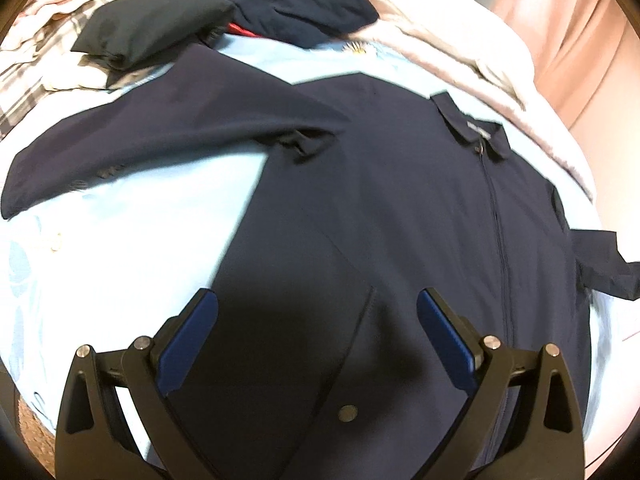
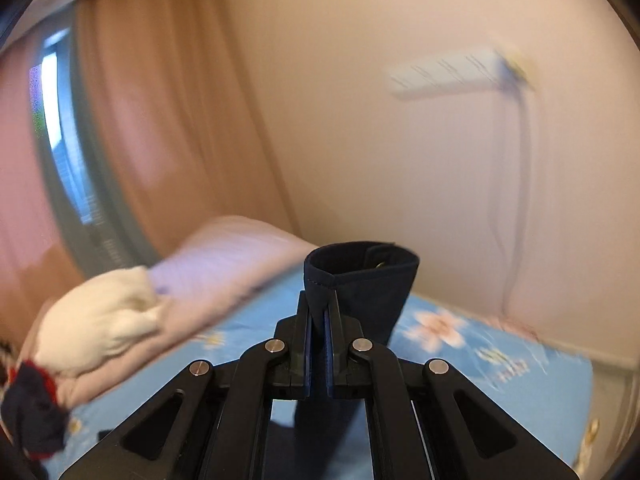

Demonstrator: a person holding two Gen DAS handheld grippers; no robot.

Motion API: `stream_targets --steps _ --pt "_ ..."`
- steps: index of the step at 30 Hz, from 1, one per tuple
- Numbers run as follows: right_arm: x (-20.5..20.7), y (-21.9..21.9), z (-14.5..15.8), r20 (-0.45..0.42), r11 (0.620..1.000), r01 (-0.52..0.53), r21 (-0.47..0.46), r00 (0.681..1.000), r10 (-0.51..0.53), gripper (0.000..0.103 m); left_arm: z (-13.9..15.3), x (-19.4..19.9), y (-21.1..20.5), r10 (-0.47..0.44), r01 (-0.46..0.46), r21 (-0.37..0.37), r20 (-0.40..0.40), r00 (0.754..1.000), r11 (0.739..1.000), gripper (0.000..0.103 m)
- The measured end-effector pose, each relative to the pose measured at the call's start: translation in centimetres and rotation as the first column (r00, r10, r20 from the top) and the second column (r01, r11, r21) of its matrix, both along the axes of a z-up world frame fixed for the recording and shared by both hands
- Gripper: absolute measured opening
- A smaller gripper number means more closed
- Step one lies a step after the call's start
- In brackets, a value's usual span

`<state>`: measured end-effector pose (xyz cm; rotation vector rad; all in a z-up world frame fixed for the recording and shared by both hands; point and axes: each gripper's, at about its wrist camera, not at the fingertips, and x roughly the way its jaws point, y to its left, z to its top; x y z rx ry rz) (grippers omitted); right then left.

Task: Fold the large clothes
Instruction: 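Grasp the navy jacket's sleeve cuff with the right gripper and lift it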

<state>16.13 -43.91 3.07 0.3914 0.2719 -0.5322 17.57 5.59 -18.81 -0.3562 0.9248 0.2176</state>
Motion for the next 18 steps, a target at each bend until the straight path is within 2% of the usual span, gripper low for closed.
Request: stream_targets --steps 5,10,13,18 --pt "2.4 8.3 3.7 0.019 0.981 -0.152 -0.119 0.988 0.155 0.003 0.9 -1.8 2.3 0.029 -0.029 -0.022 0.025 0.999 0.999 0.100" --pt "3.8 15.8 4.7 0.025 0.936 -0.311 -0.165 0.947 0.319 0.003 1.5 -3.0 4.7 0.073 -0.071 -0.040 0.045 0.996 0.997 0.100" --pt "4.6 20.4 4.3 -0.001 0.895 -0.407 -0.186 0.910 0.414 0.003 1.7 -3.8 6.0 0.102 -0.100 -0.029 0.052 0.993 0.995 0.100" --pt "5.9 26.8 2.3 -0.053 0.810 -0.562 -0.168 0.826 0.561 0.003 1.8 -4.9 7.7 0.136 -0.135 -0.021 0.066 0.989 0.991 0.100"
